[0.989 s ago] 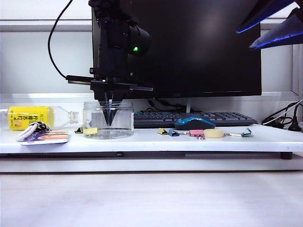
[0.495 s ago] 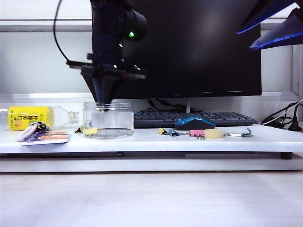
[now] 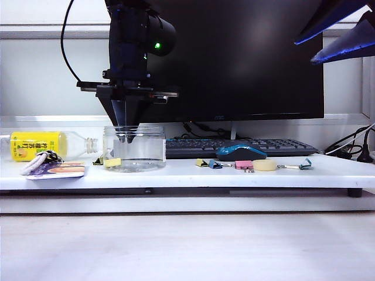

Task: Take the clips out of the round transparent plastic box and place them on the table.

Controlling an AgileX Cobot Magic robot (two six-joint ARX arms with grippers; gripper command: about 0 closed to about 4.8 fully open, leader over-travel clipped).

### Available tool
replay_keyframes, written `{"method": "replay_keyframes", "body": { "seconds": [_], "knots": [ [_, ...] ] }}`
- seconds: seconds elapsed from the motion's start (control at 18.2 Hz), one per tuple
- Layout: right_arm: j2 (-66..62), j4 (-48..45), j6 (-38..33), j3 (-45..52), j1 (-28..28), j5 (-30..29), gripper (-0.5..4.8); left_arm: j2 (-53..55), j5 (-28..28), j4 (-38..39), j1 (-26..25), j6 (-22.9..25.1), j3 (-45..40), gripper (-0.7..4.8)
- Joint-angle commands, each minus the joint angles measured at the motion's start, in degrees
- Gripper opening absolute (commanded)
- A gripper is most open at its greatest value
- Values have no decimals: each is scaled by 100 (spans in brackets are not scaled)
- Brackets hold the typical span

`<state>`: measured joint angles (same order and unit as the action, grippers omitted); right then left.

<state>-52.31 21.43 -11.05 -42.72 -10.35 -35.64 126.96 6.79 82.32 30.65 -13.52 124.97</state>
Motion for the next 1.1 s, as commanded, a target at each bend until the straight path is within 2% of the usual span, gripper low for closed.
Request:
{"method": "replay_keyframes", "body": {
  "seconds": [0.05, 0.27, 0.49, 0.6, 0.77, 0.88, 0.99, 1.1],
  "knots": [
    [11, -68, 22, -13, 2, -2, 212, -168, 4, 81, 2, 116, -11, 62],
    [11, -68, 20, -13, 2, 15, 212, -264, 101, 81, -4, 120, -11, 62],
    [11, -63, 17, -13, 2, 20, 212, -273, -81, 81, -4, -39, -46, 62],
    [11, -63, 15, -13, 2, 20, 212, -330, -76, 81, -9, -44, -315, 63],
    [11, -61, 17, -13, 2, 17, 212, -413, 291, 81, -39, -133, -935, 70],
    [11, -33, 17, -13, 0, 15, 212, -413, 291, 74, -46, -173, -938, 77],
    [11, 22, 17, -13, 0, 11, 212, -400, 282, 74, -59, -321, -940, 82],
    [11, 85, 22, -13, 0, 11, 212, -289, -17, 72, -96, -498, -944, 85]
  ]
}}
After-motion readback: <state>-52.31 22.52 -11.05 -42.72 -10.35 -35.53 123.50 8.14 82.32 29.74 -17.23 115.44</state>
